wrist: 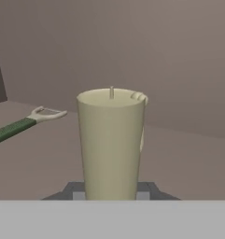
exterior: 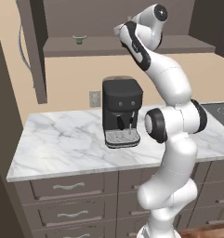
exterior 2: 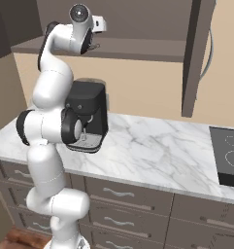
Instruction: Pick the candle and candle from the dining table and place them in the open cabinet. Close the cabinet after placing the objects.
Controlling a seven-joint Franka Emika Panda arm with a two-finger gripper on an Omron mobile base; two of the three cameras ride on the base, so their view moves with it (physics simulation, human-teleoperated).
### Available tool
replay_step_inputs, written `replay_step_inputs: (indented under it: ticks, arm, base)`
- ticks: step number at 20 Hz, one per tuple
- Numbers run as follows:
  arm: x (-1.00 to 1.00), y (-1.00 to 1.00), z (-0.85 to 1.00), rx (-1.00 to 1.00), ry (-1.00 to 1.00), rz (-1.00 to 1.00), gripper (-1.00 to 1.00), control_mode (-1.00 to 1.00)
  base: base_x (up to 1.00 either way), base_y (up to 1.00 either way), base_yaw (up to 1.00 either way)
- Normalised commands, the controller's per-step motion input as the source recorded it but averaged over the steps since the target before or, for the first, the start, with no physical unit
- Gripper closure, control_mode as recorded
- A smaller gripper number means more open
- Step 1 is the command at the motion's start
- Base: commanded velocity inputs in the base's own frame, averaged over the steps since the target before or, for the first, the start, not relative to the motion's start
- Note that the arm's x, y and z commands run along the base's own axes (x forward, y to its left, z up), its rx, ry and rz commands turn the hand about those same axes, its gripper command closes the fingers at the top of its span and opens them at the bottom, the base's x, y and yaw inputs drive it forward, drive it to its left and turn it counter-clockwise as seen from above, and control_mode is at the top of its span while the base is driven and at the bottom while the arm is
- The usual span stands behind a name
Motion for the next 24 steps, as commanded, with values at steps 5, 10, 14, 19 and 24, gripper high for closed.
replay_step_inputs:
  ticks: [5,10,14,19,24]
  arm:
    - [0.35,0.03,-0.16,0.0,0.0,0.0,1.0,-1.0]
    - [0.33,0.04,-0.17,0.0,-0.01,0.0,1.0,-1.0]
    - [0.36,0.03,-0.12,0.0,-0.01,0.0,1.0,-1.0]
    - [0.38,0.05,-0.13,0.01,0.0,0.0,1.0,-1.0]
    - [0.37,0.02,-0.12,0.01,0.0,0.0,1.0,-1.0]
  base:
    - [0.0,0.0,0.0]
    - [0.0,0.0,0.0]
    - [0.0,0.0,0.0]
    - [0.0,0.0,0.0]
    - [0.0,0.0,0.0]
